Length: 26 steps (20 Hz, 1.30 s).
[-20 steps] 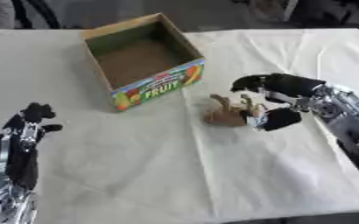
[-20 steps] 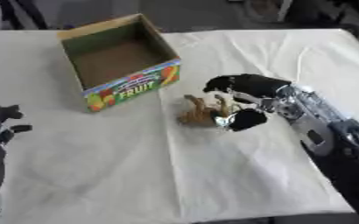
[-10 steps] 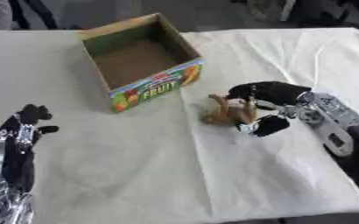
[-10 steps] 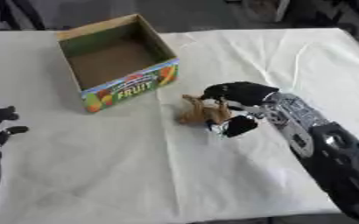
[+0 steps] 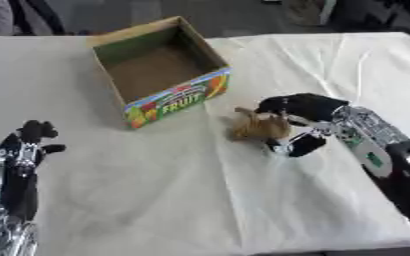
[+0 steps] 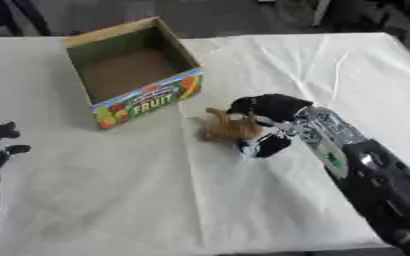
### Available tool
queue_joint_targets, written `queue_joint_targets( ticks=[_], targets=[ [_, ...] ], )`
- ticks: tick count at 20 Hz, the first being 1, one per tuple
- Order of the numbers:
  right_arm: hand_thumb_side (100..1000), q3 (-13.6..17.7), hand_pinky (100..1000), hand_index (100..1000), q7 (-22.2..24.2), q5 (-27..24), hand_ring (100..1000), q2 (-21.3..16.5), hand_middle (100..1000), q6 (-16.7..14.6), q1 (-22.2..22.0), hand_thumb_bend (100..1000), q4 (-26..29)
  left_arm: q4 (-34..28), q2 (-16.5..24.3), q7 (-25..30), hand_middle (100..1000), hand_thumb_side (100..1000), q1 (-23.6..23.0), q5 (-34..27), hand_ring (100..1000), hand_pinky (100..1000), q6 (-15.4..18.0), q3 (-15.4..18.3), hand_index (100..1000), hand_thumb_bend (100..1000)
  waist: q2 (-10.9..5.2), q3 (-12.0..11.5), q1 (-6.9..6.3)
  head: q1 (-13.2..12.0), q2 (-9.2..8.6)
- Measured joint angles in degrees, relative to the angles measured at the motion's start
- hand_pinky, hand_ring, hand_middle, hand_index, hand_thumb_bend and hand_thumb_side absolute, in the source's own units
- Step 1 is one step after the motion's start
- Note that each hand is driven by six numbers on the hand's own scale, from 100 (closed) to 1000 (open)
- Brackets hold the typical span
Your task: Pick up objects on the table and place them in the box.
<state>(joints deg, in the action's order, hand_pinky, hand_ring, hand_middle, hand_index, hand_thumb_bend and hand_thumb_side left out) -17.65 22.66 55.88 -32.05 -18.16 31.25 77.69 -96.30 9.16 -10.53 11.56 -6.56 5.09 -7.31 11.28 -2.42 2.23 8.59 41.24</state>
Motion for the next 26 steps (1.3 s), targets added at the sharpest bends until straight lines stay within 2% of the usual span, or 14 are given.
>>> queue_joint_targets(
  ticks=[1,3,6,10,15,17,18,20,26],
  targets=[
    [357,0.00,571,869,-0.27,0.11,648,0.00,768,0.05,0.00,146,-0.13,0.00,0.00,0.01,534,681,0.00,0.00,878,618,0.01,0.00,629,554,0.00,-0.02,0.01,0.07,0.00],
    [344,0.02,499,806,-1.19,0.36,554,0.01,683,0.20,0.01,124,-0.36,0.00,0.00,0.02,534,681,0.00,0.00,878,618,0.01,0.00,629,553,0.00,-0.07,0.00,0.11,-0.01],
    [323,0.17,455,755,-3.31,0.48,506,0.03,612,0.48,-0.03,100,-0.67,0.00,0.00,0.02,534,681,0.00,0.00,878,618,0.01,0.00,629,554,0.00,-0.08,0.00,0.13,-0.03],
    [290,1.07,433,730,-6.14,-0.54,494,-0.15,584,1.25,0.02,100,-0.34,0.00,0.00,0.02,534,680,0.00,0.00,879,618,0.01,0.00,629,553,0.00,-0.05,0.03,0.13,-0.05],
    [282,2.29,423,727,-7.16,-4.50,490,-2.67,577,2.54,2.10,100,3.12,0.00,0.00,0.02,534,679,0.00,0.00,879,618,0.01,0.00,629,553,-0.01,-0.01,0.35,0.13,-0.07],
    [279,2.73,420,729,-7.06,-5.75,490,-3.83,577,3.07,3.35,100,4.68,0.00,0.00,0.02,534,680,0.00,0.00,879,618,0.01,0.00,629,554,-0.03,-0.04,0.42,0.13,-0.09],
    [312,2.91,419,729,-6.99,-6.31,490,-4.33,577,3.30,4.00,100,5.26,0.00,0.00,0.02,534,679,0.00,0.00,879,618,0.01,0.00,629,554,-0.05,-0.07,0.41,0.14,-0.12],
    [267,3.28,417,730,-6.89,-7.42,491,-5.21,575,3.72,5.36,100,5.98,0.00,0.01,0.03,534,679,0.00,0.00,879,618,0.01,-0.01,629,554,-0.18,-0.36,0.44,0.19,-0.23],
    [247,3.91,410,730,-6.00,-10.07,492,-5.96,570,4.32,11.73,100,4.21,0.12,0.01,0.53,534,676,-0.01,0.00,880,618,-0.16,-0.68,629,554,-0.85,-2.61,0.72,0.88,-0.26]
  ],
)
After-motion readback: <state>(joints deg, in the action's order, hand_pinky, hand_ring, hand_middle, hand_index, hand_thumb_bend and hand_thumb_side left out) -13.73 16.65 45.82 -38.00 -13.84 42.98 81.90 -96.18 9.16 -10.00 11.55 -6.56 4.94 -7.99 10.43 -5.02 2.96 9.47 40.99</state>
